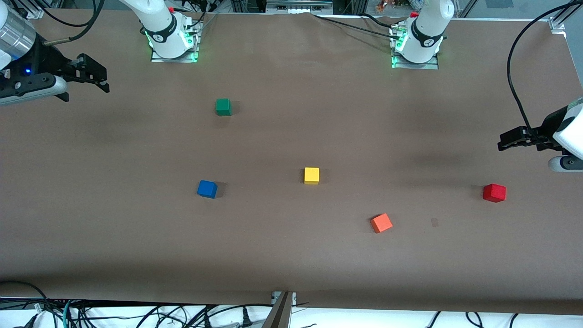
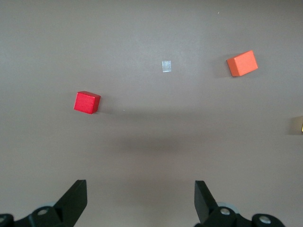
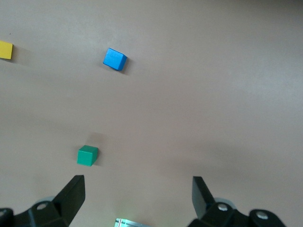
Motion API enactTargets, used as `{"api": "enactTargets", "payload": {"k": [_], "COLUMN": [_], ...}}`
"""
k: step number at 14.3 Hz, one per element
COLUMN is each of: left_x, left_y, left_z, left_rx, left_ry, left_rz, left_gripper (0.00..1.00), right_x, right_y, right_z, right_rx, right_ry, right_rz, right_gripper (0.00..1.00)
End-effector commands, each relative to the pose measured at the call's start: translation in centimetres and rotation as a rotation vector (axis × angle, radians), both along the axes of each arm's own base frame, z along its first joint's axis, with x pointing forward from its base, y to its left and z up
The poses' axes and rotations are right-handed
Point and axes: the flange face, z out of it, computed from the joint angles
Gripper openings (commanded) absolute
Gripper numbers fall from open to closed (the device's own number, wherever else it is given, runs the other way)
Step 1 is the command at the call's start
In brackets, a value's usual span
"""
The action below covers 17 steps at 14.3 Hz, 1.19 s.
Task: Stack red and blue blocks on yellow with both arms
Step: 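Move the right gripper toward the blue cube and the left toward the red cube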
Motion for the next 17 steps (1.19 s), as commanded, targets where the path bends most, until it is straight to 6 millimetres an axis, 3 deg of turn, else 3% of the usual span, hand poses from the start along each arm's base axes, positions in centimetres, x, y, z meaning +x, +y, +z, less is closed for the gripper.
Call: {"api": "enactTargets", "payload": {"k": [1,4,7,9,10,12,14,17], "left_x": [0.5,0.8,3.0,4.3,4.9,6.8,8.1,8.7], "left_y": [0.2,0.1,1.2,4.3,5.0,6.7,9.1,13.3], "left_z": [0.4,-0.2,-3.3,-8.2,-10.2,-13.6,-18.3,-24.6], "left_rx": [-0.006,-0.002,-0.001,-0.011,-0.013,0.037,0.049,0.033], "left_ry": [-0.007,0.001,0.027,0.084,0.087,0.021,0.014,-0.003], "left_rz": [0.006,0.003,0.013,0.051,0.048,-0.063,-0.187,-0.262], "left_gripper": [1.0,1.0,1.0,1.0,1.0,1.0,1.0,1.0], "right_x": [-0.4,-0.4,-0.4,-0.4,-0.4,-0.4,-0.3,2.4], "right_y": [-0.2,0.0,0.2,0.2,0.2,0.3,0.8,4.0], "right_z": [0.6,0.6,0.6,0.5,0.5,0.4,0.0,-4.9], "right_rx": [-0.011,-0.012,-0.013,-0.013,-0.013,-0.012,-0.014,-0.031], "right_ry": [0.006,0.006,0.004,0.006,0.006,0.009,0.012,0.06], "right_rz": [0.005,0.008,0.008,-0.001,-0.003,-0.003,-0.011,-0.126], "right_gripper": [1.0,1.0,1.0,1.0,1.0,1.0,1.0,1.0]}}
